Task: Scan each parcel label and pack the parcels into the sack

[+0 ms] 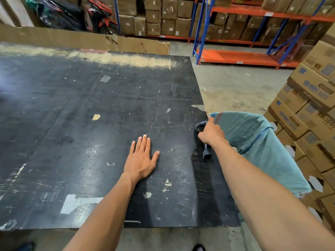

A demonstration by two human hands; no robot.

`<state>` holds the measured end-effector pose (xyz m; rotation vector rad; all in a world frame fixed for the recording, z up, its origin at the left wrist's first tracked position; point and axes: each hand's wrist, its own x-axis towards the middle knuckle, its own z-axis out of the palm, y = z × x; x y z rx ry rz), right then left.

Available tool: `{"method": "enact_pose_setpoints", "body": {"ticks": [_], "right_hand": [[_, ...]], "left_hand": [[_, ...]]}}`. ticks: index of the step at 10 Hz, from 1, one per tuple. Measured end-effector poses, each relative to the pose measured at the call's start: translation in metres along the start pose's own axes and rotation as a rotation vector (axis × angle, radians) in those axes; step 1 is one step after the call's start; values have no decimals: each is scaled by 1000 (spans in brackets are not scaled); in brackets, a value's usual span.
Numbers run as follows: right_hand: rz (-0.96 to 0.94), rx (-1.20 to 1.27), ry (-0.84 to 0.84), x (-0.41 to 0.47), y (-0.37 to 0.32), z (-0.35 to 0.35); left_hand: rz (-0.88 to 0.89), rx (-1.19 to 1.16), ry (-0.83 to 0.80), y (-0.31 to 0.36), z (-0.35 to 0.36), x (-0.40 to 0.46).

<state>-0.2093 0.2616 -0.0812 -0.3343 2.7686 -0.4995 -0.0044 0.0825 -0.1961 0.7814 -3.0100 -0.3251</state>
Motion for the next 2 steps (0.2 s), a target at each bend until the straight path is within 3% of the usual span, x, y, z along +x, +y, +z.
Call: {"method": "enact_pose_setpoints", "body": {"ticks": [1,2], "right_hand": [[-7,41,-12,-8,0,-4],[-69,93,150,-30,11,3]], "left_hand": [[7,-9,10,2,-2,-3],[11,-26,27,2,-3,-2]]}}
